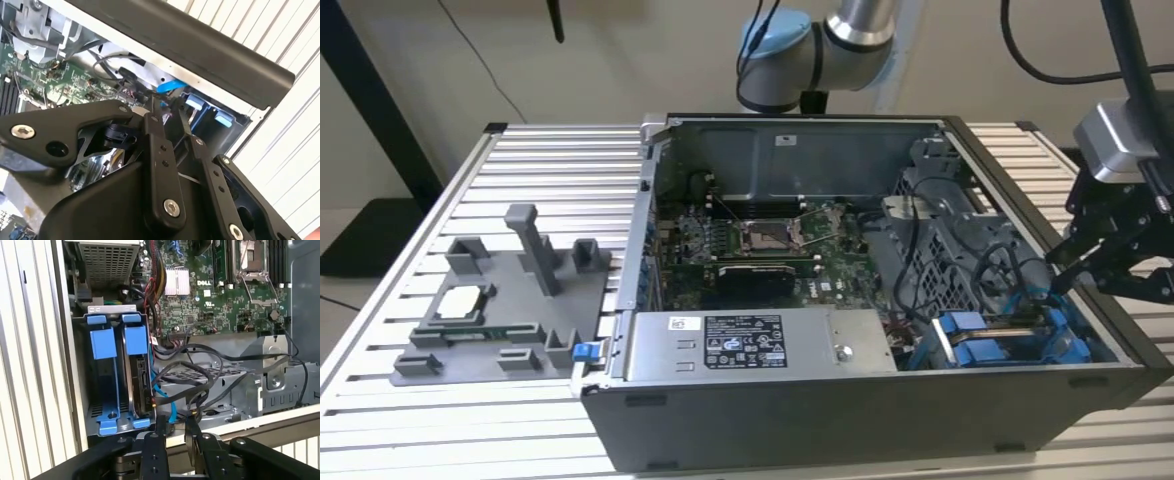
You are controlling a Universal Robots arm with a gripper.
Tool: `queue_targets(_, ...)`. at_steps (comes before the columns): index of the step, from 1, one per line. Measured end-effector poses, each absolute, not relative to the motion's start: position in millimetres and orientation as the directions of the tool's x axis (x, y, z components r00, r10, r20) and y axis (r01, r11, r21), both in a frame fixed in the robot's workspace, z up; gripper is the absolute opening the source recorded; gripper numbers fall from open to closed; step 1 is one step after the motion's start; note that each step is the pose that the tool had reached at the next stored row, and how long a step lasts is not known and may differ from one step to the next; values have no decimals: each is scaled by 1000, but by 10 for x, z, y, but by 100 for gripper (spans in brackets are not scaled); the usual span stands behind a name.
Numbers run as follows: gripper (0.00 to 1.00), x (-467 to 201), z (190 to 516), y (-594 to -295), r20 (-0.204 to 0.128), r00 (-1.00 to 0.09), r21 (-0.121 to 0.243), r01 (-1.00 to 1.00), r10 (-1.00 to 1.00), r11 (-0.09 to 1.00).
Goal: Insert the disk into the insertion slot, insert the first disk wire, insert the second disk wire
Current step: 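Insert the second disk wire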
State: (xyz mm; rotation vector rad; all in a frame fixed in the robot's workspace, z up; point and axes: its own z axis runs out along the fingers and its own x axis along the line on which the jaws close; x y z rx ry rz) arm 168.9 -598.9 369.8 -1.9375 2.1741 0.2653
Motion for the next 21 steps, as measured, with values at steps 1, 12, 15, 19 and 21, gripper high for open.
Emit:
queue_targets(1, 100, 1701, 3693, -6002, -279, -110, -6, -993, -954, 116)
queue_targets(12, 100, 1745, 3589, -6070, -282, -132, 11, -991, -950, 134)
queue_targets(15, 100, 1744, 3583, -6069, -291, -140, 13, -990, -946, 143)
queue_targets(19, 100, 1744, 3566, -6069, -297, -154, 14, -988, -943, 157)
queue_targets(21, 100, 1744, 3559, -6070, -297, -161, 15, -986, -941, 164)
